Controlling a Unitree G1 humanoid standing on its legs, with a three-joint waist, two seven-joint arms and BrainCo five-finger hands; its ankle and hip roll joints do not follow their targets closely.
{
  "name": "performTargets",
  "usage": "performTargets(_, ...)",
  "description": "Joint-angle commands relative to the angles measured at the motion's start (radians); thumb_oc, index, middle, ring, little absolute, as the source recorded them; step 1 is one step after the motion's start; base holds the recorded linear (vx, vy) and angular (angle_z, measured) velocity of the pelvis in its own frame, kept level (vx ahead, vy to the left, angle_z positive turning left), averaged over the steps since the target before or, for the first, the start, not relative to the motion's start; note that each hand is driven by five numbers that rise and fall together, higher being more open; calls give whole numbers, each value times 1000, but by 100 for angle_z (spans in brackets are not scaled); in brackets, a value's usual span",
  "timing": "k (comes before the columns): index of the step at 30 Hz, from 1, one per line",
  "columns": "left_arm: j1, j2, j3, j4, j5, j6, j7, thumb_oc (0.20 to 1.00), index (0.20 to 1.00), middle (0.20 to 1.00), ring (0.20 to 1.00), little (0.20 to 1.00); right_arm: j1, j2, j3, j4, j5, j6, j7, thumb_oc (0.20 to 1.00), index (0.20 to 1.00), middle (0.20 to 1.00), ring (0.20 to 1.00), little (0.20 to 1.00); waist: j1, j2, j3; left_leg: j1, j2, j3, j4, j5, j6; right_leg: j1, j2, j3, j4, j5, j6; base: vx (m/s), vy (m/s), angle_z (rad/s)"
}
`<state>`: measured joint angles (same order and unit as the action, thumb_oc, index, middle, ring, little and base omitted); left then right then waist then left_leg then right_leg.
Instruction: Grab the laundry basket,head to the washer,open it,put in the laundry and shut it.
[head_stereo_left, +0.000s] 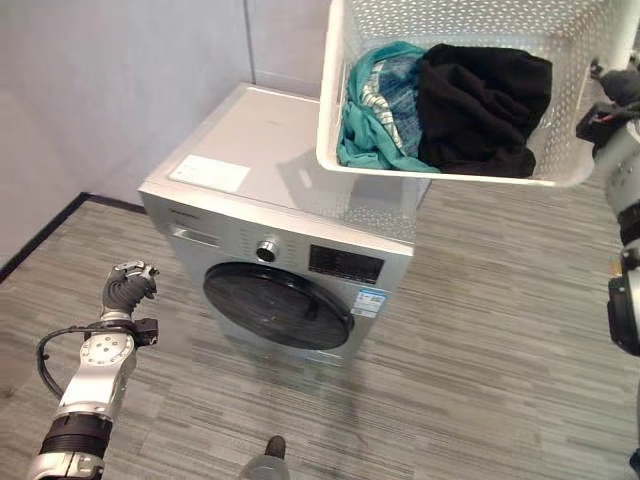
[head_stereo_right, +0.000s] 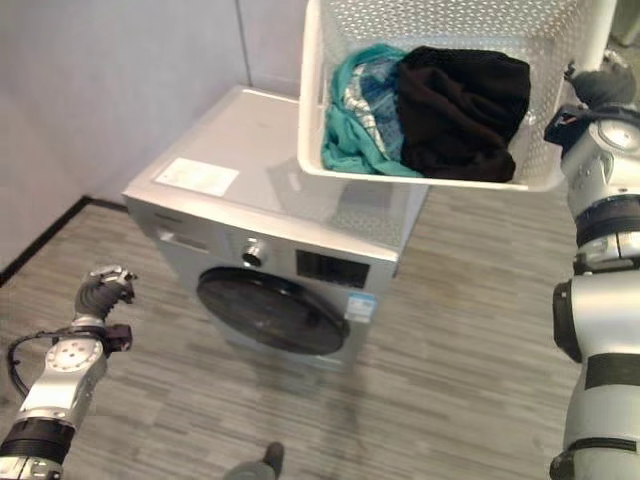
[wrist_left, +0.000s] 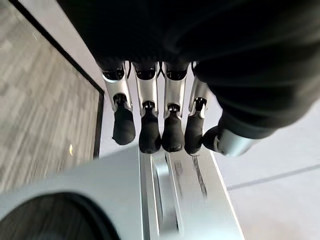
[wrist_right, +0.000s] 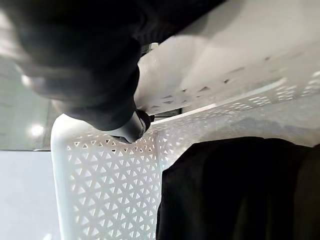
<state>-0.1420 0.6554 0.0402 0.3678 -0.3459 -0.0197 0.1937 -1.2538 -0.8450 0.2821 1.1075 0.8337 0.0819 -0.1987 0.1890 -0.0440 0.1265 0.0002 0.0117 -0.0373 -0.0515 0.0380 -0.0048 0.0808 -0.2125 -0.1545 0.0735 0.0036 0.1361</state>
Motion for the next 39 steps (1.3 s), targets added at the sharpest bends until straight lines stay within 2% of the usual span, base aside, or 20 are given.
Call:
performTargets(1,-1,78,34,-110,-6,-58,31,200,200,200,200,200,-109,-82,-53,-87,123,-149,-18,200,200,200,200,200,15,-16,-61,11,3,-83,112,-144,29,-89,17,67,300,5,39,155,126,27)
performTargets(2,-8,86,49,-120,-4,-58,34,200,200,200,200,200,-84,-32,-60,-83,128,-146,-16,200,200,200,200,200,9,5,-48,58,13,-87,93,-158,39,-168,72,5,320,-83,-3,187,71,16)
performTargets(3,-13,86,49,-124,-5,-59,37,200,200,200,200,200,-78,-19,-59,-77,132,-145,-18,200,200,200,200,200,3,0,-46,72,8,-91,89,-158,39,-192,101,1,284,-100,-10,201,70,-15)
performTargets(7,-53,91,52,-121,-4,-64,56,200,200,200,200,200,-54,64,-49,-64,136,-138,-20,200,200,200,200,200,-14,-5,-41,148,5,-72,76,-192,28,-239,140,-94,130,-46,-22,230,-9,-16)
performTargets(9,-121,108,24,-93,12,-67,77,200,200,200,200,200,-30,87,-39,-83,128,-141,-32,200,200,200,200,200,-37,-9,-36,164,7,-82,142,-216,12,-222,174,-68,86,-43,-36,281,-43,-1)
performTargets(10,-157,101,0,-82,25,-66,81,200,200,200,200,200,-9,109,-37,-89,126,-143,-37,200,200,200,200,200,-49,-16,-40,148,8,-62,252,-186,-18,-182,189,-59,58,-51,-59,92,-141,75)
performTargets(11,-201,85,-16,-79,13,-69,86,200,200,200,200,200,-17,122,-37,-136,119,-149,-57,200,200,200,200,200,-40,-32,-6,-28,45,-1,579,-58,-79,-112,181,-77,17,-45,-94,87,-194,108)
performTargets(12,-219,75,-28,-86,12,-68,90,200,200,200,200,200,-19,146,-37,-157,119,-153,-67,200,200,200,200,200,-28,-37,7,-94,51,-24,716,-22,-81,-93,197,-59,8,-53,-119,-12,-161,121)
performTargets(14,-231,67,-39,-88,9,-68,92,200,200,200,200,200,-6,167,-28,-162,117,-155,-68,200,200,200,200,200,-22,-44,8,-134,60,-37,762,-26,-64,-74,207,-56,1,-68,-131,89,-87,14)
performTargets(15,-285,59,-77,-88,8,-61,92,200,200,200,200,200,7,187,-25,-174,117,-152,-76,200,200,200,200,200,-20,-61,23,-192,147,-36,684,-20,-41,-31,208,-61,-3,-93,-136,224,-65,-34)
performTargets(16,-306,56,-93,-92,4,-58,89,200,200,200,200,200,6,192,-17,-182,111,-148,-77,200,200,200,200,200,-23,-64,23,-184,184,-30,586,-39,-38,-19,208,-62,-3,-103,-130,256,20,0)
performTargets(19,-335,72,-112,-97,-8,-66,101,200,200,200,200,200,4,226,11,-182,82,-132,-75,200,200,200,200,200,-8,-57,20,-161,197,-109,329,26,-90,-3,199,-26,2,-127,-119,169,155,10)
performTargets(20,-344,76,-120,-94,-9,-66,104,200,200,200,200,200,6,242,33,-173,73,-122,-70,200,200,200,200,200,-7,-53,13,-117,194,-115,283,-9,-95,-4,199,-21,17,-137,-115,141,190,-31)
performTargets(23,-389,73,-156,-77,3,-63,111,200,200,200,200,200,17,285,61,-166,28,-92,-63,200,200,200,200,200,-17,-49,-17,-52,196,-82,197,-13,-118,4,172,-41,27,-128,-99,109,126,-35)
performTargets(26,-434,55,-187,-57,10,-62,122,200,200,200,200,200,-8,346,101,-110,-19,-37,-50,200,200,200,200,200,-22,-40,-43,23,174,-75,122,-34,-111,15,142,-37,31,-116,-79,132,234,-25)
performTargets(28,-459,34,-209,-40,-6,-64,132,561,561,561,561,561,-34,381,126,-65,-46,-7,-37,200,200,200,200,200,-24,-35,-49,56,165,-65,88,-40,-102,15,132,-26,34,-115,-69,43,163,-39)
performTargets(29,-466,28,-211,-35,-17,-67,135,909,909,909,909,909,-55,401,140,-21,-67,11,-20,423,423,423,423,423,-23,-33,-52,70,162,-58,79,-43,-97,14,126,-19,35,-113,-64,24,135,-23)
performTargets(30,-476,18,-215,-30,-26,-67,142,1000,1000,1000,1000,1000,-65,423,153,6,-87,27,-13,862,862,862,862,862,-24,-33,-55,76,159,-53,75,-47,-94,13,120,-18,35,-108,-59,12,109,-17)
performTargets(31,-487,6,-223,-23,-32,-69,142,1000,1000,1000,1000,1000,-88,445,174,54,-115,50,13,1000,1000,1000,1000,1000,-22,-33,-56,82,156,-46,72,-53,-89,13,114,-14,33,-104,-52,1,91,-17)
performTargets(39,-616,-38,-341,62,-54,-62,115,1000,1000,1000,1000,1000,-195,612,227,290,-254,121,116,1000,1000,1000,1000,1000,1,-38,-73,113,147,-20,59,-73,-70,25,92,-2,6,-80,-27,16,38,-18)
